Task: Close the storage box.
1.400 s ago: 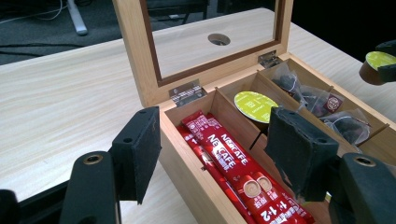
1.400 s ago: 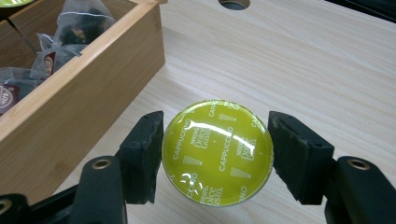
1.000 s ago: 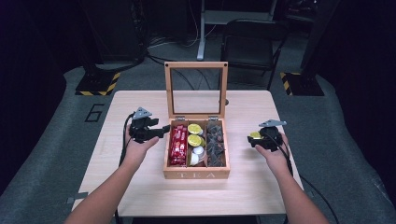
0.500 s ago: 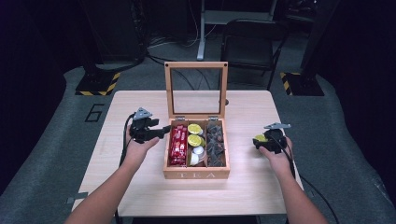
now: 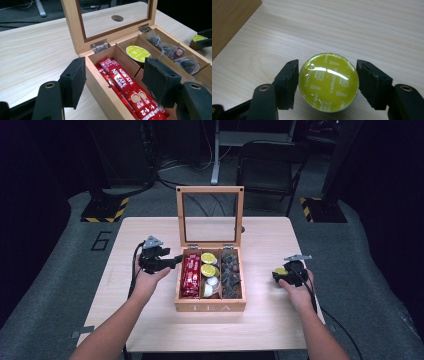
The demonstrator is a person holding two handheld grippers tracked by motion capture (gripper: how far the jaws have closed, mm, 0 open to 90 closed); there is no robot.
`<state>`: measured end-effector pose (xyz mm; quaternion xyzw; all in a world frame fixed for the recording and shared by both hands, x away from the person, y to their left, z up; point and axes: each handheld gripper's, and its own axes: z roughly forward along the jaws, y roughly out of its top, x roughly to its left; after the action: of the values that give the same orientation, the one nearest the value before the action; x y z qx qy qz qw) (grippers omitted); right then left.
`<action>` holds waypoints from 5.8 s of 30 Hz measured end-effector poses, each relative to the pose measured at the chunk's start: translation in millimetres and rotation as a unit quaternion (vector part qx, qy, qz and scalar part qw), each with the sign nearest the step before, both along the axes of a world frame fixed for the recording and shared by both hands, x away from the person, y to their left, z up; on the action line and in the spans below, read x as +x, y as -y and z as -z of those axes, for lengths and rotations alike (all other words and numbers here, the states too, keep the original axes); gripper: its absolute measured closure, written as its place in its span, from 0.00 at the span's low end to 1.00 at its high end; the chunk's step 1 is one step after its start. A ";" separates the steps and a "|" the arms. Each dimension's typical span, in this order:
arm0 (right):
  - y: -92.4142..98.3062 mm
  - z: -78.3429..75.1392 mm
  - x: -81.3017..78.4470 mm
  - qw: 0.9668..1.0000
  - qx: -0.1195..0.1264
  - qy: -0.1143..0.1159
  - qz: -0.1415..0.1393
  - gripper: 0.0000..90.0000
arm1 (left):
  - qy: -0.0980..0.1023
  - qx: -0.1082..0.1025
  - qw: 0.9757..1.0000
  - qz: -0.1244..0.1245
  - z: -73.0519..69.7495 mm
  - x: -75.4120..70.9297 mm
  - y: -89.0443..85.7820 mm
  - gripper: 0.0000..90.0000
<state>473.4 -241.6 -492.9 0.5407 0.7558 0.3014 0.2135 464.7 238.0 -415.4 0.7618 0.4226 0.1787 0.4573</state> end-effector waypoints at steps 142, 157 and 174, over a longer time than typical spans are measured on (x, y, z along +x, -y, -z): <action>-143.6 -110.0 105.1 0.994 0.018 0.063 -0.087 0.37 | 0.003 -0.002 1.000 -0.001 -2.1 -17.5 -17.4 0.39; -144.6 -105.4 109.8 0.994 0.027 0.059 -0.090 0.37 | -0.001 0.000 1.000 0.002 0.3 -18.9 -18.3 0.39; -147.2 -101.8 114.7 0.993 0.032 0.062 -0.098 0.37 | -0.004 0.003 1.000 0.002 2.0 -20.1 -20.1 0.39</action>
<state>588.1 -94.5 -391.1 0.4508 0.7804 0.3777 0.2123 444.5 258.1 -417.3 0.7650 0.4220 0.1759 0.4536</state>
